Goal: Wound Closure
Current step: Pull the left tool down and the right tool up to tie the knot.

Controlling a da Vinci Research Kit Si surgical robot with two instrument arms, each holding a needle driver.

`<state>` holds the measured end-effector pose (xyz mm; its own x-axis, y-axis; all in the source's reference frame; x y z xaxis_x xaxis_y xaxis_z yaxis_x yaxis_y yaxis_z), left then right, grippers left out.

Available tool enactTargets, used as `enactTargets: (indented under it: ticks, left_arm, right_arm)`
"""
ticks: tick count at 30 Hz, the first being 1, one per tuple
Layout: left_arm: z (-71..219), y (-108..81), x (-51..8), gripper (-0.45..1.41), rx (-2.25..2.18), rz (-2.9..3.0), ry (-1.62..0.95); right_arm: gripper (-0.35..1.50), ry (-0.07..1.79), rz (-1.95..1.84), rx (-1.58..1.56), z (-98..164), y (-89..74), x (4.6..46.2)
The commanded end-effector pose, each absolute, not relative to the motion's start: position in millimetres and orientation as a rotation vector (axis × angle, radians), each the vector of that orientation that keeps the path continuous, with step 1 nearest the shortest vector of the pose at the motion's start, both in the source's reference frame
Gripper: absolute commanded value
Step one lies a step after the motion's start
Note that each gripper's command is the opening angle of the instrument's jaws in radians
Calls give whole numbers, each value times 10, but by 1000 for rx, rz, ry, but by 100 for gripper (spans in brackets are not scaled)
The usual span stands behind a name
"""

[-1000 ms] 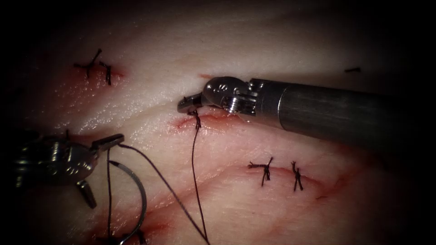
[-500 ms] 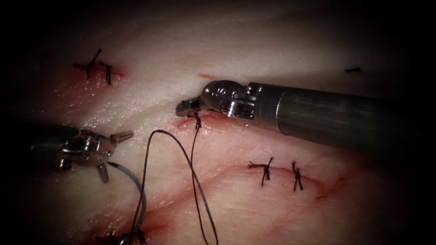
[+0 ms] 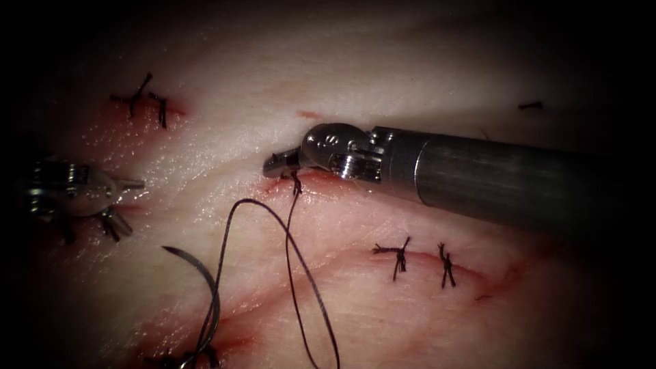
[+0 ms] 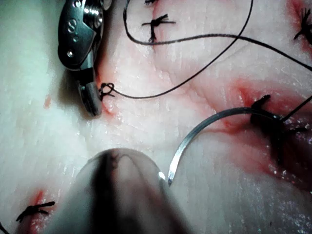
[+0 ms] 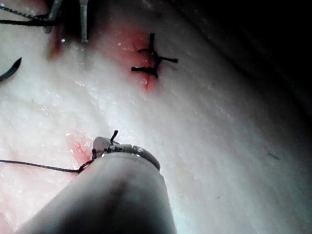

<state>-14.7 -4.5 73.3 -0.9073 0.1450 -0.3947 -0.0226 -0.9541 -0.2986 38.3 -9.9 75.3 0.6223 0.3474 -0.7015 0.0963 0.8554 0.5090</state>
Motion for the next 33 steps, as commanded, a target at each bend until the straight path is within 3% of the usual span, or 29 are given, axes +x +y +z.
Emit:
enactTargets:
  ticks: [1,7,15,16,21,33]
  left_arm:
    - [732,-40,-174,37,-751,2923,-409]
    - [764,-83,-271,27,-1042,2905,-468]
    - [747,-102,-302,12,-1266,2883,-454]
    - [727,-105,-316,26,-1363,2907,-423]
    - [719,-122,-332,42,-1418,2957,-401]
    - [723,-159,-335,59,-1353,3103,-452]
  right_arm:
    - [-35,905,152,541,754,-92,393]
    - [-35,905,152,543,753,-92,390]
    - [-35,909,150,546,752,-91,386]
    - [-35,909,151,545,753,-91,388]
    - [-35,908,153,544,753,-91,389]
    - [-35,905,152,543,753,-91,390]
